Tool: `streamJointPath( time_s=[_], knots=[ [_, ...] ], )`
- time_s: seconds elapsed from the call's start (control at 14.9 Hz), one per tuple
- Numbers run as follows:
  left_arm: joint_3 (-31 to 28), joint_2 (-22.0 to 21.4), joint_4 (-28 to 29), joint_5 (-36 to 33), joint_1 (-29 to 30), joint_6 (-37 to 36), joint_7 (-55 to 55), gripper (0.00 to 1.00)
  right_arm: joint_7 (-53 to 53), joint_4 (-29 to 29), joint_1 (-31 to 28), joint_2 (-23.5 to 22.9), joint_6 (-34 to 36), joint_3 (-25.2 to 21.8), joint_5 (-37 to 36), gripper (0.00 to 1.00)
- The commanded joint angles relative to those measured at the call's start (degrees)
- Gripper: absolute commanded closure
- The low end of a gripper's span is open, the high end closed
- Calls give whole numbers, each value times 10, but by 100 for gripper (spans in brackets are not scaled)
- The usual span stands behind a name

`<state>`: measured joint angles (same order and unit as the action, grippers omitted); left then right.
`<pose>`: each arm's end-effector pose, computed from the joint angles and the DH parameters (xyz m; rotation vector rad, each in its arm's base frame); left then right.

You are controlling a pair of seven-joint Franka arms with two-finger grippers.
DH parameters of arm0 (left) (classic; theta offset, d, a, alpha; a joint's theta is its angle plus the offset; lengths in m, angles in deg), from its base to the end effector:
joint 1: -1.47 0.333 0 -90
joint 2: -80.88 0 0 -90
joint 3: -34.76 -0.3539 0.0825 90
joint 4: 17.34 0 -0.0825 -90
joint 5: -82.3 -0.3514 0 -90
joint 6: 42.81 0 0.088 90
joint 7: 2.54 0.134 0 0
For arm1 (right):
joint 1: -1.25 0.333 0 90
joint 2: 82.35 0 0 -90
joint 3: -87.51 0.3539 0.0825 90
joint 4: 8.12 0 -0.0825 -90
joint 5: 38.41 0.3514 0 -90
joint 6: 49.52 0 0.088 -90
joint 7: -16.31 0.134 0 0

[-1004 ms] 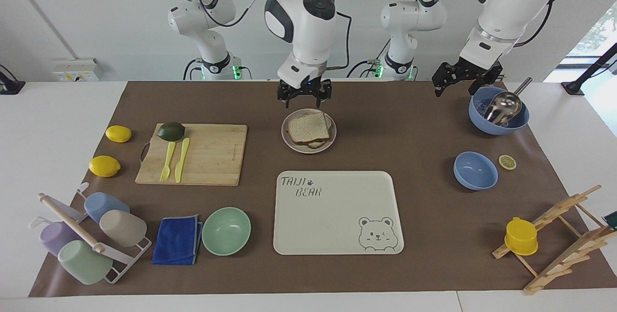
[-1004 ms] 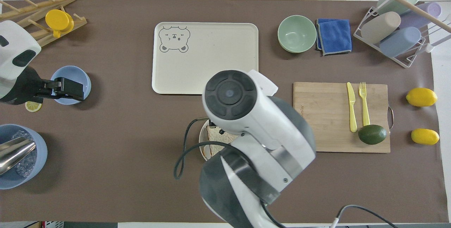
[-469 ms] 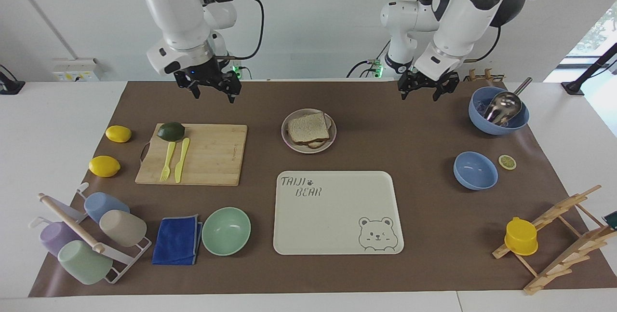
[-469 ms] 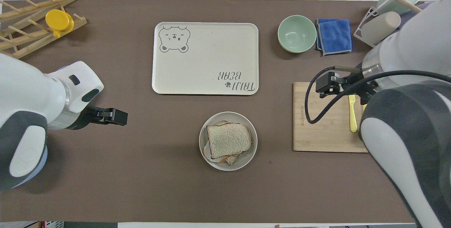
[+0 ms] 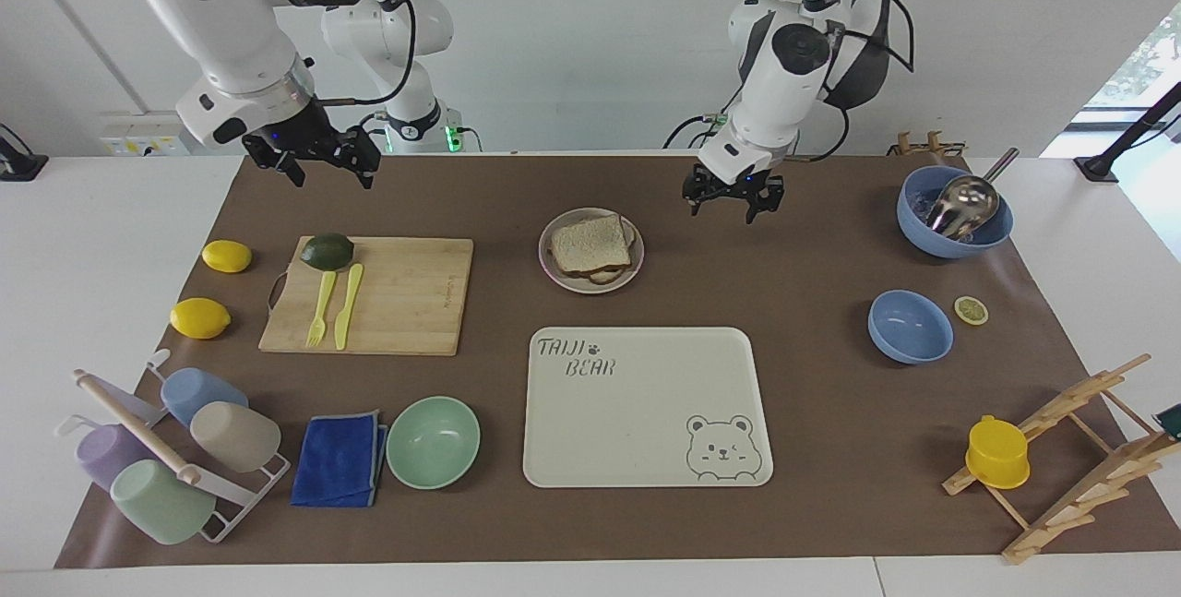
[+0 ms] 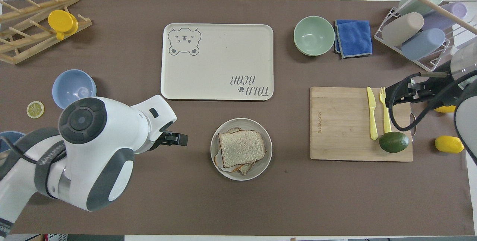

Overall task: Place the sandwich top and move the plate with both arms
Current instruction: 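Move the left gripper to the rim of the white plate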

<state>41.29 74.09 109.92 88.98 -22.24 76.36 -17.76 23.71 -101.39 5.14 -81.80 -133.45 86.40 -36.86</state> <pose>0.4012 -0.2452 0.4511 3.0526 -0.3111 -0.0846 0.4997 0.0281 0.6076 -3.1162 0.1244 0.2425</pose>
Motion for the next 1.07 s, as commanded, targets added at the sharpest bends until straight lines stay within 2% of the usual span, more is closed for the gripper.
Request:
streamJointPath(
  time_s=[0.0,0.2,0.47,0.74,1.0],
  knots=[
    [-8,46,12,4,-40,71,-44,0,-9,-21,-4,17,-4,-7,6,0],
    [-8,83,12,20,-53,117,-50,1,-41,14,-7,-7,0,-35,4,0],
    [-8,120,12,39,-56,159,-51,9,-90,40,-28,-15,14,-36,-16,0],
    [-8,126,12,49,-61,166,-49,20,-86,29,-41,-5,19,-34,-18,0],
    [-7,136,12,50,-70,171,-49,21,-88,29,-42,-13,17,-30,-18,0]
  ],
)
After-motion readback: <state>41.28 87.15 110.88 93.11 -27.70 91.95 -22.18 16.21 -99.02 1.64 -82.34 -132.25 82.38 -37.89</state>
